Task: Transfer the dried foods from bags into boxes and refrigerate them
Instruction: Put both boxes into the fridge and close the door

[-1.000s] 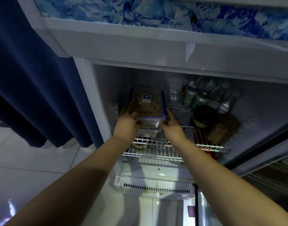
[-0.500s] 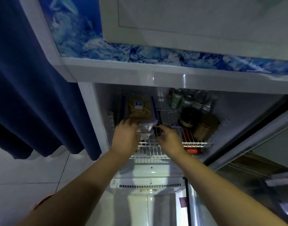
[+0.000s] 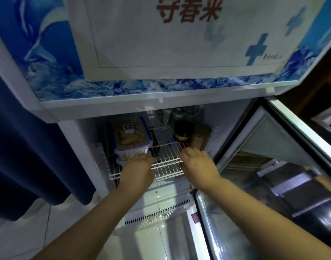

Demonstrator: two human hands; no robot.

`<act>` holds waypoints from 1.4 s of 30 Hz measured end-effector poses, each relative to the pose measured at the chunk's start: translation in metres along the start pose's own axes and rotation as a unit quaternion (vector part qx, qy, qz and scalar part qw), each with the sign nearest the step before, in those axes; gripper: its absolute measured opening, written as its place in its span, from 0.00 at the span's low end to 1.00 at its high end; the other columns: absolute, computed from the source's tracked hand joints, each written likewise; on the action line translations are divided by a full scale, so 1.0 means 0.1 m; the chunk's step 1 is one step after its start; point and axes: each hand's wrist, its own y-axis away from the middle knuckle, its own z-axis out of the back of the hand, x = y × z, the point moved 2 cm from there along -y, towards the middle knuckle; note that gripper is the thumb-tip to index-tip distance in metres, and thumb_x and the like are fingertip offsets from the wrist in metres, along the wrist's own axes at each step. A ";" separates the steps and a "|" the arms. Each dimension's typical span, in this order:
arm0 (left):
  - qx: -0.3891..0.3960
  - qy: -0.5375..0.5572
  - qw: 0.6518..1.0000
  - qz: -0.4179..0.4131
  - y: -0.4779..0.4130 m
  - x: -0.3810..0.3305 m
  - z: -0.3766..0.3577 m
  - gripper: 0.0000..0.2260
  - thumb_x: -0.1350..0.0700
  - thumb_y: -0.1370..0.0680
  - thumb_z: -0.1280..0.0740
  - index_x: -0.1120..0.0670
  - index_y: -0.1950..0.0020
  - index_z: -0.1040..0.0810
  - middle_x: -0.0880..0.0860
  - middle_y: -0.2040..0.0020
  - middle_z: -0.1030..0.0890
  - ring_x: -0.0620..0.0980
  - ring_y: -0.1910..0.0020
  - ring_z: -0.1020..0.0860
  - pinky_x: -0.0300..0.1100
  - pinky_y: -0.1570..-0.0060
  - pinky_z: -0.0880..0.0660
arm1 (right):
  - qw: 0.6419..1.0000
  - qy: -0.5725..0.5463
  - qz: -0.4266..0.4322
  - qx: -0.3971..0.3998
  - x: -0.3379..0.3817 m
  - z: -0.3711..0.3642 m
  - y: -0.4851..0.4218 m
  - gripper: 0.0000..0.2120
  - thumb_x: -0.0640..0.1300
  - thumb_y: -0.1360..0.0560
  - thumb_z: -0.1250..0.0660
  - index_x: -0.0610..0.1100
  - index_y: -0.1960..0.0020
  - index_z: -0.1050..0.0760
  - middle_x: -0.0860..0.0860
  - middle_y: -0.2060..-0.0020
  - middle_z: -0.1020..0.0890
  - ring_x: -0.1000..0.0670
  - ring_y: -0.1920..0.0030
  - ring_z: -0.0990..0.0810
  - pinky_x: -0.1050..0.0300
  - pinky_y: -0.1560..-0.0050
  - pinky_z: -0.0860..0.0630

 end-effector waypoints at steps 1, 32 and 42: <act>0.000 0.005 1.000 0.004 0.03 -0.05 0.02 0.13 0.60 0.29 0.30 0.57 0.44 0.19 0.58 0.46 0.18 0.58 0.46 0.22 0.45 0.49 0.27 | 1.000 0.014 -0.003 -0.001 -0.02 0.03 0.05 0.15 0.37 0.42 0.26 0.44 0.55 0.20 0.48 0.58 0.18 0.43 0.61 0.20 0.54 0.64 0.26; -0.073 0.095 0.987 -0.105 2.10 -3.55 0.18 0.16 0.52 0.25 0.35 0.46 0.37 0.25 0.44 0.40 0.23 0.46 0.39 0.28 0.41 0.42 0.32 | 0.980 0.064 -0.146 -0.117 -0.78 2.32 3.56 0.16 0.50 0.24 0.39 0.49 0.37 0.28 0.50 0.42 0.24 0.45 0.41 0.28 0.50 0.46 0.29; -0.046 0.088 0.984 -0.150 2.47 -4.00 0.09 0.16 0.49 0.24 0.36 0.44 0.36 0.26 0.42 0.39 0.24 0.44 0.37 0.30 0.39 0.43 0.33 | 0.970 -0.026 -0.234 -0.065 -1.14 2.13 4.11 0.11 0.49 0.22 0.42 0.47 0.42 0.26 0.49 0.47 0.24 0.45 0.47 0.24 0.52 0.56 0.27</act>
